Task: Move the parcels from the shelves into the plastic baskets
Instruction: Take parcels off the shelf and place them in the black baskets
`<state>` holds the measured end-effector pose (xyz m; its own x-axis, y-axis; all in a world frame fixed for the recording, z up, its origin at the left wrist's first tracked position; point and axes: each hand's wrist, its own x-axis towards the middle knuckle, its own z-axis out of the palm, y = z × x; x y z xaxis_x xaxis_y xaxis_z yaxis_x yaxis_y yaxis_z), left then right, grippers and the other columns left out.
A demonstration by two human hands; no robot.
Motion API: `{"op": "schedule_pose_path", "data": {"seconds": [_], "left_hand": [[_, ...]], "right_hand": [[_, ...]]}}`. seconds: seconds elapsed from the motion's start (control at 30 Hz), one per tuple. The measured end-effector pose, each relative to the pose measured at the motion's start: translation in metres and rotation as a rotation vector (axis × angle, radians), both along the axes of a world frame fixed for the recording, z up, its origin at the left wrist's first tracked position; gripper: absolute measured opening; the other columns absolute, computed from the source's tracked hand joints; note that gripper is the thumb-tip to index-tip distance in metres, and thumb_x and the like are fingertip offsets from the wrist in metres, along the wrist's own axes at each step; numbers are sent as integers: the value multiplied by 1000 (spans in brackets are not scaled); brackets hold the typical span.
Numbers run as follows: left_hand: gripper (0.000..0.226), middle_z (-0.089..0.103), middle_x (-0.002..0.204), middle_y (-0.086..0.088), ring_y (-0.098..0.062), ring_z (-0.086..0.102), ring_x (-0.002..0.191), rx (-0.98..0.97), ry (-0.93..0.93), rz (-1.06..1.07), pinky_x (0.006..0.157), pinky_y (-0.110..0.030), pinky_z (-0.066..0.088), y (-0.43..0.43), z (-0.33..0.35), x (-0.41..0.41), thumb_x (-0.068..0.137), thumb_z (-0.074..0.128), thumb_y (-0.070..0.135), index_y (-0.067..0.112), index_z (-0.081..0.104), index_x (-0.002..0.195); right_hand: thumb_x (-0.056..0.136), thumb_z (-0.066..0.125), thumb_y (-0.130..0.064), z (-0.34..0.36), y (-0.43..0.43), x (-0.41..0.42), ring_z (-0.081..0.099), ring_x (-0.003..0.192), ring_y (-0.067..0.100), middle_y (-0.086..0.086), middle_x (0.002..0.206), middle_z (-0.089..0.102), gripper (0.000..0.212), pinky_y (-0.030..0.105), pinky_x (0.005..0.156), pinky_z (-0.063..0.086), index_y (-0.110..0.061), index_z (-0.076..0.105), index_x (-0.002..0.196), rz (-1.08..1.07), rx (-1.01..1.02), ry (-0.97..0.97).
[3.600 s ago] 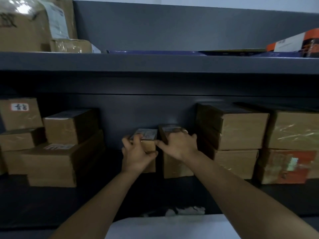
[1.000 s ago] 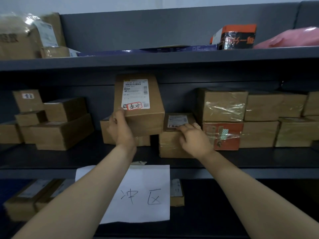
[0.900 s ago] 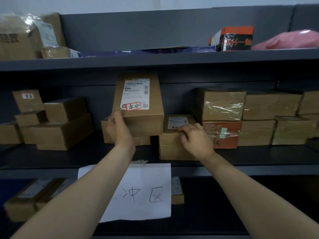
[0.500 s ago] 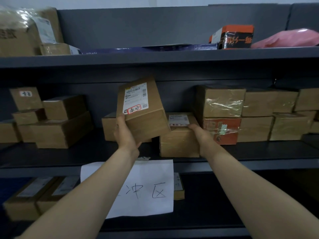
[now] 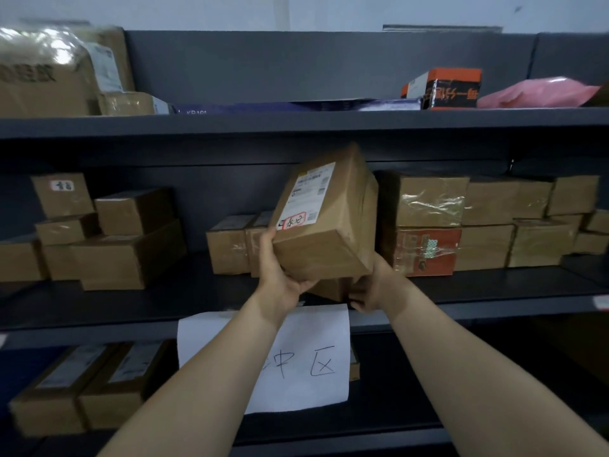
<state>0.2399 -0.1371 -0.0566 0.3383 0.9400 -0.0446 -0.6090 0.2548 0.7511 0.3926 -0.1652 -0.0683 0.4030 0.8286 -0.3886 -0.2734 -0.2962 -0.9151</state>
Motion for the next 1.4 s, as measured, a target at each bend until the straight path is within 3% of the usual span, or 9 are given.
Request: {"op": "schedule_pose_path", "data": {"seconds": [0.07, 0.2, 0.4, 0.63, 0.77, 0.87, 0.93, 1.2, 1.4], "left_hand": [[37, 63, 112, -9, -28, 58, 108, -43, -22, 13, 94, -53, 48, 2, -2, -7, 83, 55, 54, 25, 60, 105], [38, 66, 111, -4, -25, 59, 108, -19, -42, 98, 96, -50, 46, 21, 1, -32, 81, 55, 56, 28, 62, 105], [60, 65, 117, 0, -22, 61, 108, 117, -22, 453, 89, -48, 52, 43, -1, -46, 73, 57, 64, 32, 57, 124], [85, 46, 138, -6, -30, 45, 125, 298, 410, 732, 100, -52, 44, 55, -1, -49, 61, 53, 75, 34, 45, 135], [80, 46, 137, -6, -28, 44, 125, 351, 461, 793, 101, -48, 43, 50, 12, -48, 63, 51, 69, 28, 51, 132], [78, 46, 138, -5, -28, 43, 125, 366, 470, 812, 101, -48, 42, 53, 13, -51, 64, 52, 68, 29, 53, 131], [78, 47, 137, -4, -28, 44, 124, 341, 451, 779, 102, -51, 41, 58, 8, -52, 62, 53, 71, 32, 53, 129], [43, 62, 112, 0, -14, 59, 99, 282, 314, 686, 82, -31, 46, 38, -3, -45, 92, 51, 43, 19, 53, 128], [39, 61, 114, -1, -18, 59, 102, 254, 403, 590, 92, -40, 47, 30, -4, -37, 90, 49, 51, 28, 53, 121]], "right_hand": [[94, 51, -48, 5, -6, -7, 60, 85, 23, 10, 104, 66, 37, 24, 61, 52, -12, 61, 99, -21, 92, 38], [94, 51, -50, 5, -10, -1, 39, 135, 32, 13, 147, 42, 63, 43, 113, 31, -14, 37, 144, -142, 149, 11], [96, 54, -32, -1, 5, 6, 37, 134, 33, 11, 148, 40, 60, 41, 110, 30, -14, 30, 148, -146, 188, -99], [80, 70, -46, -3, 49, 2, 46, 124, 36, 12, 145, 41, 79, 49, 103, 41, -28, 33, 147, -117, 205, -254], [84, 62, -55, 2, 57, 4, 23, 135, 45, 11, 156, 9, 84, 55, 109, 30, -41, 13, 151, -158, 120, -606], [89, 49, -61, 3, 62, 5, 7, 143, 40, -2, 160, -3, 59, 60, 111, 20, -48, 31, 144, 13, 97, -1028], [90, 40, -63, 5, 66, 7, 18, 142, 36, -4, 159, 14, 46, 57, 111, 24, -50, 46, 134, 152, 109, -1102], [93, 60, -23, 12, 44, 36, 41, 131, 27, 5, 149, 33, 28, 39, 116, 29, -17, 67, 120, 180, 260, -719], [92, 60, -10, 14, 17, 49, 54, 95, 12, -1, 118, 55, 24, 25, 86, 44, -4, 68, 114, 66, 351, -545]]}}
